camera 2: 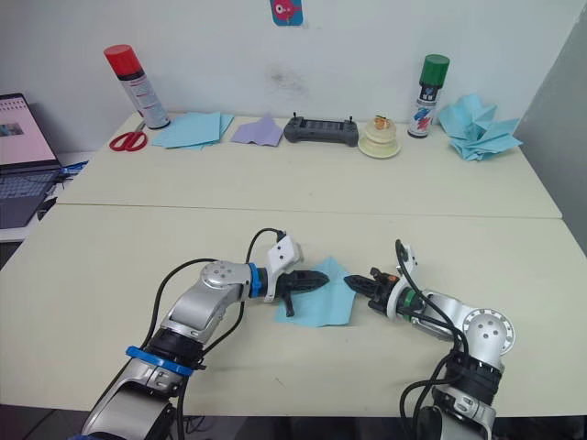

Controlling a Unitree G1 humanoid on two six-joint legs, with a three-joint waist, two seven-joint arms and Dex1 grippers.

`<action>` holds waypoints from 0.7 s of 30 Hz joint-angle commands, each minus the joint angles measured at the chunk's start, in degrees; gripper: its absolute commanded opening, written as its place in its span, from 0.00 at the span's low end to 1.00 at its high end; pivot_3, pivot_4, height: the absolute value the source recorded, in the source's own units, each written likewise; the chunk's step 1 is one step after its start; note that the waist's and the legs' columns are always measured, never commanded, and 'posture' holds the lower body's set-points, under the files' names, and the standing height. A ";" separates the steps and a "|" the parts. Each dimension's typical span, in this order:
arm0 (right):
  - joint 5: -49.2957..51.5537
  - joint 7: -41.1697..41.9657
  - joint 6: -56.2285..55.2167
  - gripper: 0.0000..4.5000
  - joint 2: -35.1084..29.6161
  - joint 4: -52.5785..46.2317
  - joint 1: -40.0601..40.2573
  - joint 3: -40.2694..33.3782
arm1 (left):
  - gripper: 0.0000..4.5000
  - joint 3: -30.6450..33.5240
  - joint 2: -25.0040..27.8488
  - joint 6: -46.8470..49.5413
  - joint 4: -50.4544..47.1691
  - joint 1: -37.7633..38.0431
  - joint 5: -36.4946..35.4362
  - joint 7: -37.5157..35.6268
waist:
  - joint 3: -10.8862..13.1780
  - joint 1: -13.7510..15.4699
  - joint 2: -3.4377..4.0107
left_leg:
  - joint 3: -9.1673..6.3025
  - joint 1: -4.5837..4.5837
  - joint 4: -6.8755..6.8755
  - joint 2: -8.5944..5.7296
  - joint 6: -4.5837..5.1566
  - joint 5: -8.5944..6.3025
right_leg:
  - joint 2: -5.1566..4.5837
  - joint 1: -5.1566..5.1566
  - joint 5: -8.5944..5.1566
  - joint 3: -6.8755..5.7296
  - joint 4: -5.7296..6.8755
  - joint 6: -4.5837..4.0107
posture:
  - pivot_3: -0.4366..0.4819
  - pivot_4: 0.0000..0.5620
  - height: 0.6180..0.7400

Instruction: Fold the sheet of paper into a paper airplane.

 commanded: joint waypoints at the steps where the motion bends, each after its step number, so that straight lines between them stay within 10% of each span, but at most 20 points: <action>1: 2.45 0.70 -0.20 0.01 -0.16 -0.75 -1.29 0.19 | 0.00 -2.01 0.05 -1.07 -0.48 0.36 1.12 -1.10 | 0.02 0.04 0.02 | 0.00 -0.01 0.00 0.00 0.00 0.00 | 0.00 -0.01 0.00 0.00 0.00 0.00 | 0.48 0.27 1.00; 21: 3.50 2.57 -3.32 0.01 2.49 4.15 -5.88 6.63 | 0.00 -0.54 2.94 -0.88 0.61 0.37 1.92 -0.06 | 0.09 -0.14 0.11 | 0.01 -0.04 -0.03 0.01 0.00 0.00 | 0.00 -0.06 0.00 0.00 -0.02 0.00 | 0.48 0.27 1.00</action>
